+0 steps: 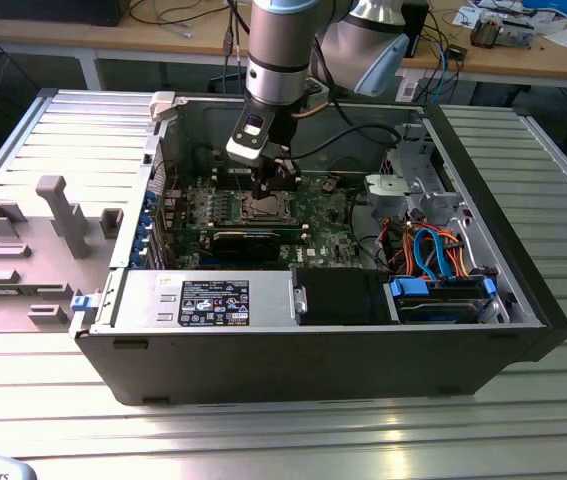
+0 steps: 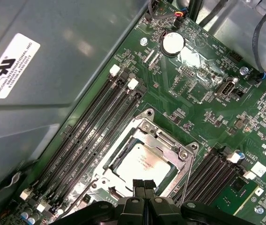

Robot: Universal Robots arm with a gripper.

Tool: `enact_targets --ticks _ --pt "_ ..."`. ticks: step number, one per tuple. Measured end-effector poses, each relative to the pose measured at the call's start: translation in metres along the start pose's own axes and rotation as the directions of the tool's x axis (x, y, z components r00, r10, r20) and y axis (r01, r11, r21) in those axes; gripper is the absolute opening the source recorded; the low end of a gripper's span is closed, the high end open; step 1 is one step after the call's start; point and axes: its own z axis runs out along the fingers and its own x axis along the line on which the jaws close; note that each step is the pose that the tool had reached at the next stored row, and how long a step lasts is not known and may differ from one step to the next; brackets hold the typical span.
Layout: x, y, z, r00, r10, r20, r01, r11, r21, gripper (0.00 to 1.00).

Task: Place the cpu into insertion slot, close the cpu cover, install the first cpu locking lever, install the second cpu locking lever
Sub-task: 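Install the first cpu locking lever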

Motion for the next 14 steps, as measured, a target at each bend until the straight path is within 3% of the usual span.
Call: enact_targets --ticks 14 --pt "0.0 0.0 0.0 0.9998 -0.02 0.0014 0.02 0.9998 0.0006 0.11"
